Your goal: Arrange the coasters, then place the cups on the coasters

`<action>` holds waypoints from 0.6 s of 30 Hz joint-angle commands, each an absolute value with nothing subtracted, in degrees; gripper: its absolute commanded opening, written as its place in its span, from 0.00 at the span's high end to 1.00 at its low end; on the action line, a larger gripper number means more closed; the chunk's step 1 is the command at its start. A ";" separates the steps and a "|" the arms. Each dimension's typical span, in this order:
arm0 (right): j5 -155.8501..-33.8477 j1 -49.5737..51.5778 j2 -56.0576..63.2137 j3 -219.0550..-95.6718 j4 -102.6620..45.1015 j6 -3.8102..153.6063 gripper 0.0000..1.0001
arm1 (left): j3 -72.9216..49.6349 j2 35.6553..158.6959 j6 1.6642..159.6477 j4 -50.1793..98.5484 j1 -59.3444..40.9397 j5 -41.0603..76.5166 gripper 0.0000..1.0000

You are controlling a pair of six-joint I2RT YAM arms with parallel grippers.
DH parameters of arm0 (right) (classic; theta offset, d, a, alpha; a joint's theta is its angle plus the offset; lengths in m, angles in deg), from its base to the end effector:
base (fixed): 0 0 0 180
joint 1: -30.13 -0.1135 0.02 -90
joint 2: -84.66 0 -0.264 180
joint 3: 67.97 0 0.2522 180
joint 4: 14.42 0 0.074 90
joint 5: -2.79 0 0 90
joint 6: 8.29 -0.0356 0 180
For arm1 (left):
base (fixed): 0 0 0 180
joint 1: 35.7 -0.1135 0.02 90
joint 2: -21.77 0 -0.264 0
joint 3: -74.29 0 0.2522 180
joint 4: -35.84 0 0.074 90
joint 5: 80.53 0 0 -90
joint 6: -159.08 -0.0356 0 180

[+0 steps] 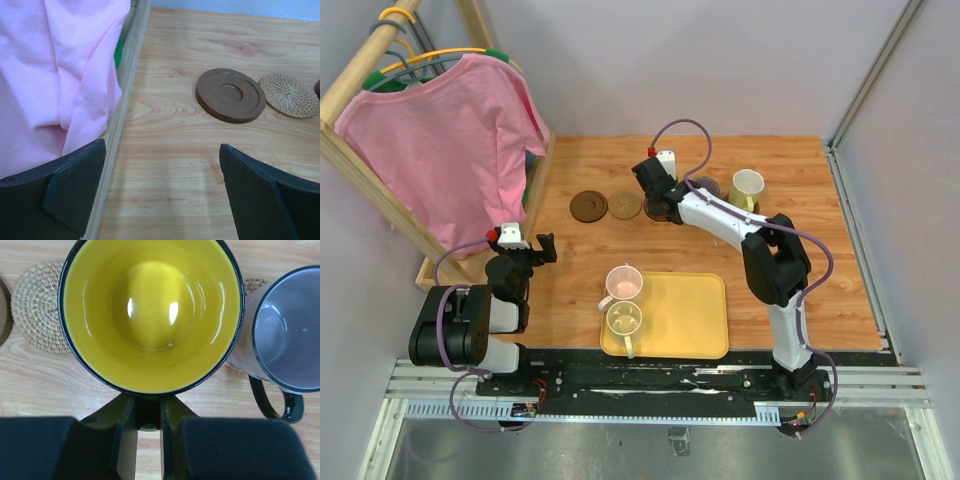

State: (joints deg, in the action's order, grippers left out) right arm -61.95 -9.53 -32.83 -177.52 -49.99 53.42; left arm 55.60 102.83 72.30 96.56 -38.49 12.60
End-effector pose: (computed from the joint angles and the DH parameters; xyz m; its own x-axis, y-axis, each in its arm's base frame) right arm 0.3705 0.2874 0.2397 -0.6274 0.0367 -0.7779 -0.0473 0.9953 0.0850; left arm 0.2053 0.0081 0.1477 -0.0290 -0.0576 -0.9979 0.0043 0.9983 -0.0577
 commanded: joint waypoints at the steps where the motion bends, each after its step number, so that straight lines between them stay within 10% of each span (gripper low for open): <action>1: -63.04 -8.62 -33.36 -180.63 -50.75 53.08 0.99 | 54.90 103.07 71.89 98.81 -38.43 12.48 0.00; 18: -65.73 -6.98 -35.17 -179.87 -50.61 51.24 0.99 | 54.90 103.07 71.89 98.80 -38.43 12.46 0.00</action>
